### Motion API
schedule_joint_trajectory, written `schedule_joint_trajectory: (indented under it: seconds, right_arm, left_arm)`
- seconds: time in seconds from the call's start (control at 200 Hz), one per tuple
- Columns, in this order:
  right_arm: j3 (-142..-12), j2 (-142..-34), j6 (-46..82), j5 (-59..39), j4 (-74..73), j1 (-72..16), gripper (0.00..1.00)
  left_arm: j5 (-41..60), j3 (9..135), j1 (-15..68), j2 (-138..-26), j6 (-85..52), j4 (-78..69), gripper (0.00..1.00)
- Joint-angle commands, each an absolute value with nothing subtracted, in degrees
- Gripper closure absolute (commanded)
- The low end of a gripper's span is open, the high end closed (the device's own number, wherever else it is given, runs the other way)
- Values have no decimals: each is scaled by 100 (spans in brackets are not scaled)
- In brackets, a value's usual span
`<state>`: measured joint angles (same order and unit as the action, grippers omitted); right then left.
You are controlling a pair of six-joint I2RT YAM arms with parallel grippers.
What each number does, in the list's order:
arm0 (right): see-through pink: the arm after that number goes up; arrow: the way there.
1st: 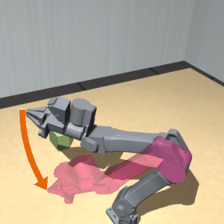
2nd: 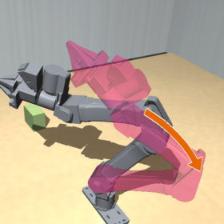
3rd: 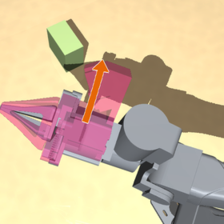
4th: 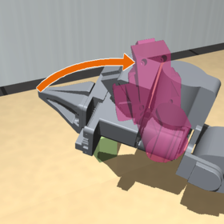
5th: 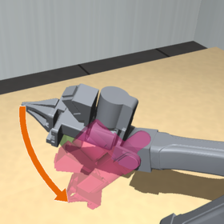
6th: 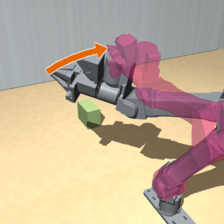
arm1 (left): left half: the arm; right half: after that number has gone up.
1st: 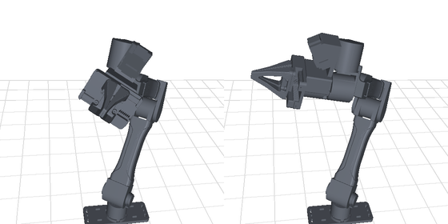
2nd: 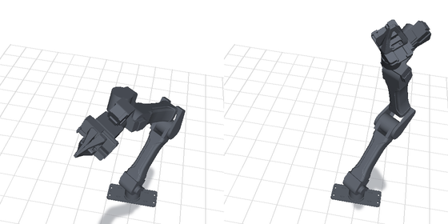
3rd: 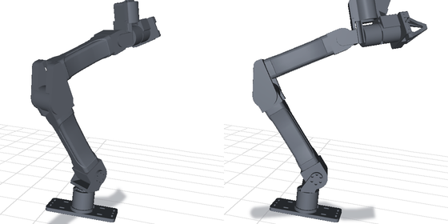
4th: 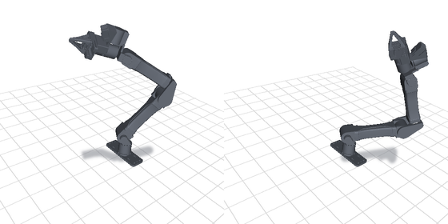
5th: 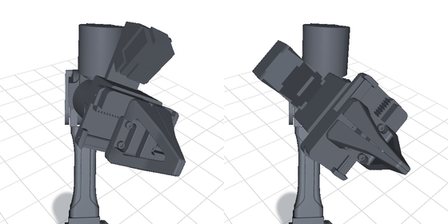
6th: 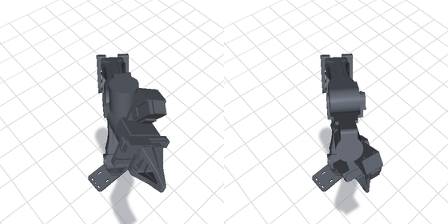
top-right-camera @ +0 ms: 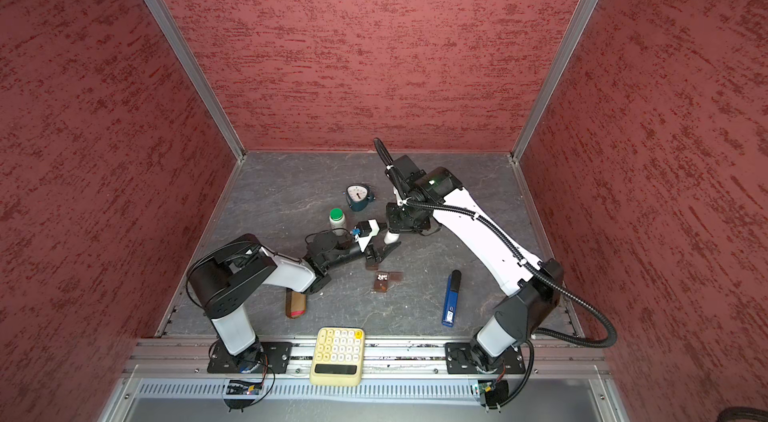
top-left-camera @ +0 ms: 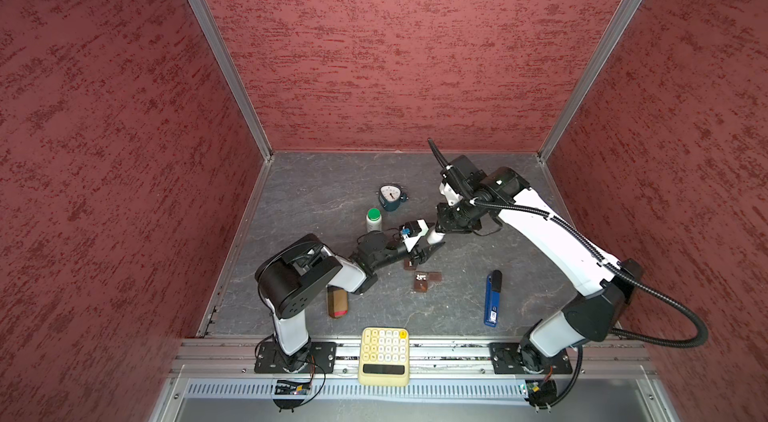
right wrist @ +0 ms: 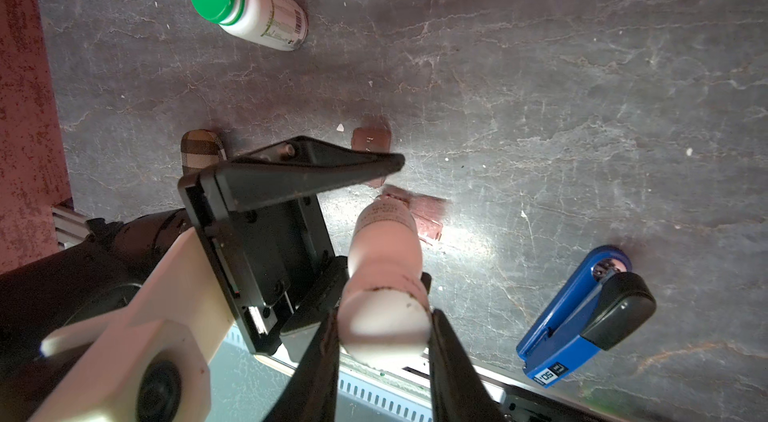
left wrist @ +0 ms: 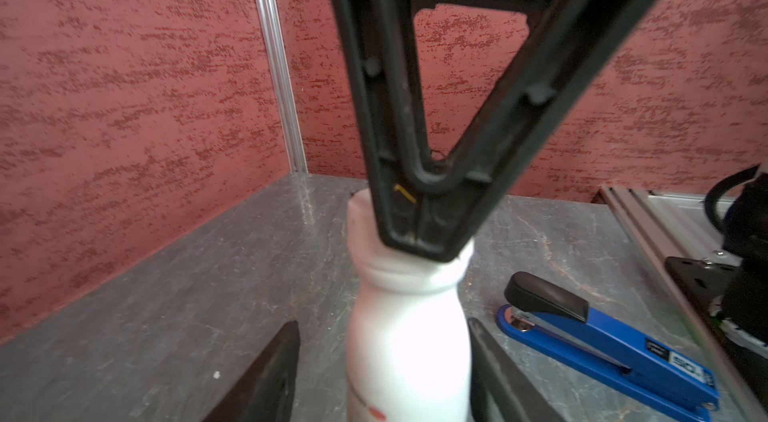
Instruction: Sort the pills into containers
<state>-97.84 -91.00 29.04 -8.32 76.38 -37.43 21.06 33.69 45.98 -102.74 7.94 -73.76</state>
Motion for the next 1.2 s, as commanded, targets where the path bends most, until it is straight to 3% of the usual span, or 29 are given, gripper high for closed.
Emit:
schedule_joint_trajectory:
  seconds: [0.0,0.296,0.516,0.867,1.192]
  right_arm:
    - [-10005,-9095,2782,-758,7803,-3714,83]
    - [-10392,-9294,2655,-483,8002,-3571,83]
    - [-10971,-9693,2528,-86,8178,-3493,82]
    - [-11679,-10649,2312,607,8080,-3337,81]
    - [-11061,-11091,2233,502,7129,-2787,81]
  left_arm:
    - [2039,3317,4612,-10164,818,-7473,30]
    - [2004,3198,4612,-10045,907,-7433,16]
    - [1890,2805,4662,-9324,1058,-6944,12]
    - [1092,1950,4648,-7507,1256,-5720,14]
    - [499,1748,4540,-6036,1159,-4217,16]
